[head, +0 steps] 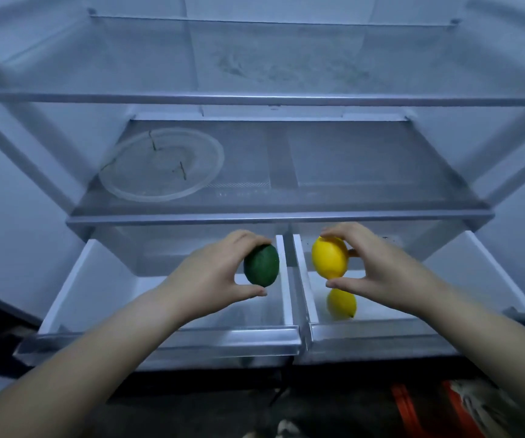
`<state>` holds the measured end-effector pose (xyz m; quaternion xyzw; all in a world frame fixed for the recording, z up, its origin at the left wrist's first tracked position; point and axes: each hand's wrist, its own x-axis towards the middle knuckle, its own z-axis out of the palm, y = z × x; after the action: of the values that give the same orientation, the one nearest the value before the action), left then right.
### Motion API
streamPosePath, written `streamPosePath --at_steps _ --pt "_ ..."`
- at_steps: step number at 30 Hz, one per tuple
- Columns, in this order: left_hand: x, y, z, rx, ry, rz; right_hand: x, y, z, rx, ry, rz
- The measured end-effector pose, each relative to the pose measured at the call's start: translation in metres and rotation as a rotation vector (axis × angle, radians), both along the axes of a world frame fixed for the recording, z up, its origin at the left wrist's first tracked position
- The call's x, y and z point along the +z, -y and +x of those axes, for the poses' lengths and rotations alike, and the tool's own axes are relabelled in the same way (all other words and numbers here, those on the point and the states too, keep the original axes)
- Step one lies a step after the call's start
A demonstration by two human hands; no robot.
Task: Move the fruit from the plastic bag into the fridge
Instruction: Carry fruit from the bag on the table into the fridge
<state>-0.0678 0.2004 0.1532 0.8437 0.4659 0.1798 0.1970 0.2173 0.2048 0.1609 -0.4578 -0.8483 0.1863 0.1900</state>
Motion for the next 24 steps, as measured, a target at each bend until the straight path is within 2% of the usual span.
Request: streamPosePath --at_steps 8,14,24 --pt "-0.039 -0.018 -0.013 0.003 -0.021 -0.215 -0.034 -0.036 0.016 0.155 0.174 -0.171" --pt "-0.058 -0.037 -0.015 -0.1 -0.134 -0.325 -0.055 -0.06 0.017 0.303 0.338 -0.252" --pt "-0.101 -0.054 -0.005 -0.123 -0.292 -0.436 -0.111 -0.083 0.009 0.289 0.4 -0.352"
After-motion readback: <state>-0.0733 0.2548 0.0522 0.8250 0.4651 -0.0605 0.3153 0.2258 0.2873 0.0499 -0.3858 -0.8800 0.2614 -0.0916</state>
